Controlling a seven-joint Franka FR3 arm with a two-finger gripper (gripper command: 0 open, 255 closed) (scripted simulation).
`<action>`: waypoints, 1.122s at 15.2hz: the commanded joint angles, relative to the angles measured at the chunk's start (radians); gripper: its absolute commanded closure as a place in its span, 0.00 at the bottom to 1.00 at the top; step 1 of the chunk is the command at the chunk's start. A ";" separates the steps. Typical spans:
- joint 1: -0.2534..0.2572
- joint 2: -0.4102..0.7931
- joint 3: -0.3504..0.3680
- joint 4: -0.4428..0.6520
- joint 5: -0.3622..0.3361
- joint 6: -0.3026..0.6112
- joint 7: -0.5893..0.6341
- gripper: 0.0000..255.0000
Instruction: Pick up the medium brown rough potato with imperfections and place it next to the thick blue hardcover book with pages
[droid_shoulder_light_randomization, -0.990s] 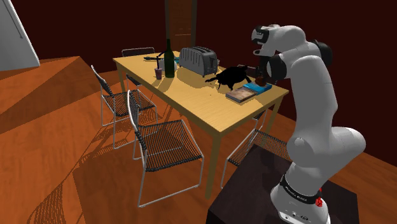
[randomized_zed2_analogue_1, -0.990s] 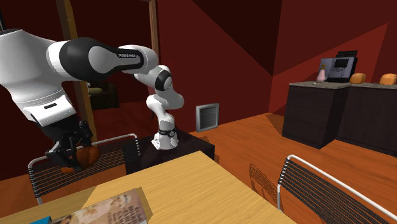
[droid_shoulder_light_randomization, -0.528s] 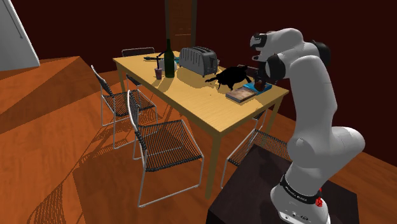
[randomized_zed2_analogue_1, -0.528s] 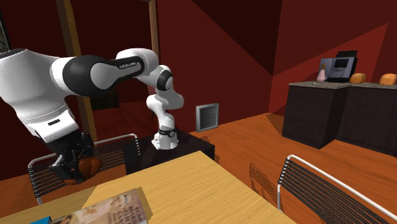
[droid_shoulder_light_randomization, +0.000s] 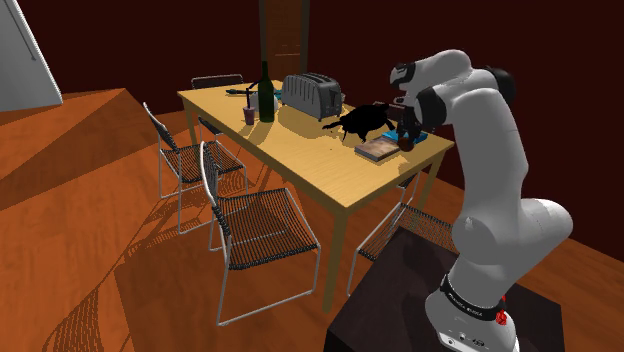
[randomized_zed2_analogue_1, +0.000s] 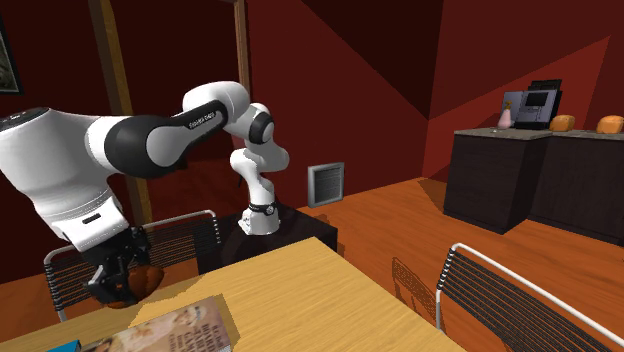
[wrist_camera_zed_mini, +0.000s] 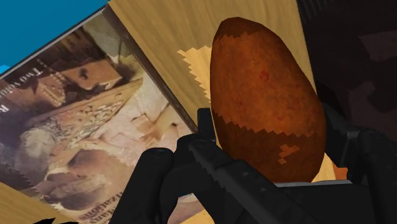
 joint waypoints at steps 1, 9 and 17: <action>0.006 0.002 0.001 -0.028 0.002 0.028 -0.005 1.00; 0.010 0.019 0.007 -0.063 0.011 0.076 -0.014 1.00; 0.009 0.020 0.007 -0.060 0.011 0.074 -0.014 0.00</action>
